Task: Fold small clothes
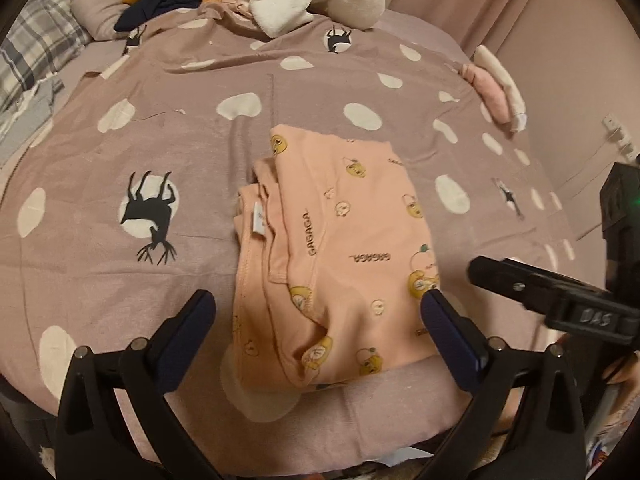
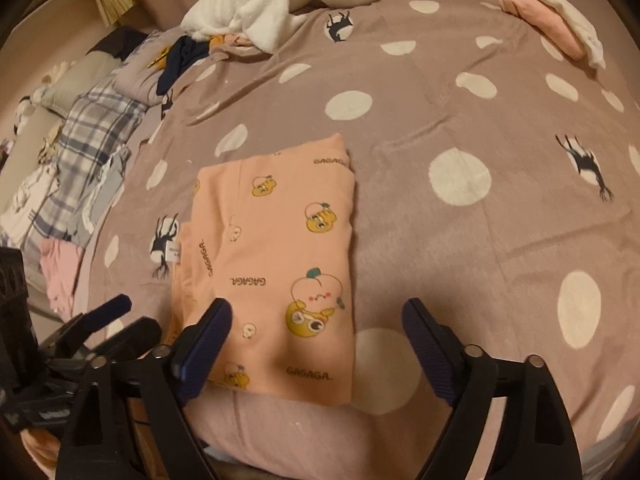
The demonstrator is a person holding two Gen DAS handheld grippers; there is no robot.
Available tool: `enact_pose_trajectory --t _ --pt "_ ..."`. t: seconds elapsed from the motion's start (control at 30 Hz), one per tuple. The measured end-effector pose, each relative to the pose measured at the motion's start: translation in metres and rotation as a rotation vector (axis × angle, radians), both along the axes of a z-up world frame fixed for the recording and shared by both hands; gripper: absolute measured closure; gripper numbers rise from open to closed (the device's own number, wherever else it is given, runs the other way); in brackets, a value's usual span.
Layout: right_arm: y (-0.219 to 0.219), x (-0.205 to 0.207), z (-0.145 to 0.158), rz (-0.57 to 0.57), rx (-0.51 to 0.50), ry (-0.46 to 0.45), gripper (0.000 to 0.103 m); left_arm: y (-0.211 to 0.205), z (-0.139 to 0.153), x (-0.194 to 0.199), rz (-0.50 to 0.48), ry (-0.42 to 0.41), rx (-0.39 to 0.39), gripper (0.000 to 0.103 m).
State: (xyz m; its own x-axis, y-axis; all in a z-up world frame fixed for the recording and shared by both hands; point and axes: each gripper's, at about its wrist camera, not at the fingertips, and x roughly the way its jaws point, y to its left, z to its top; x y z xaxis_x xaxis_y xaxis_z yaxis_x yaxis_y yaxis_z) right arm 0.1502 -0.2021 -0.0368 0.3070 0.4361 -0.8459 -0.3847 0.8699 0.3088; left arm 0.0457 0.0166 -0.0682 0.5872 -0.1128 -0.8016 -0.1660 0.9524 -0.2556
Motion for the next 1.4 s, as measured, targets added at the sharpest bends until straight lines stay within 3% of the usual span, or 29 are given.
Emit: enact_pose_trajectory --t 0.13,0.23,0.47,0.9,1.27,1.4 --pt "-0.007 0.0 -0.006 -0.021 0.032 0.051 0.001 -0.004 -0.008 0.0 -0.002 0.045 0.053 0.0" --pt "-0.012 -0.005 -0.013 -0.024 0.01 0.071 0.001 -0.008 -0.014 0.001 0.01 0.056 0.108 0.0" --pt "-0.022 -0.004 -0.022 -0.045 -0.009 0.087 0.001 -0.012 -0.021 0.005 0.022 0.088 0.141 0.0" --pt "-0.011 -0.003 -0.015 -0.032 -0.031 0.057 0.001 -0.017 -0.026 0.009 0.008 0.135 0.077 0.0" --pt "-0.003 -0.005 -0.006 -0.039 -0.067 -0.005 0.001 -0.017 -0.015 0.008 0.044 0.114 0.025 0.0" --pt "-0.005 -0.004 -0.005 -0.057 -0.058 -0.004 0.001 -0.02 -0.017 0.01 0.016 0.127 0.038 0.0"
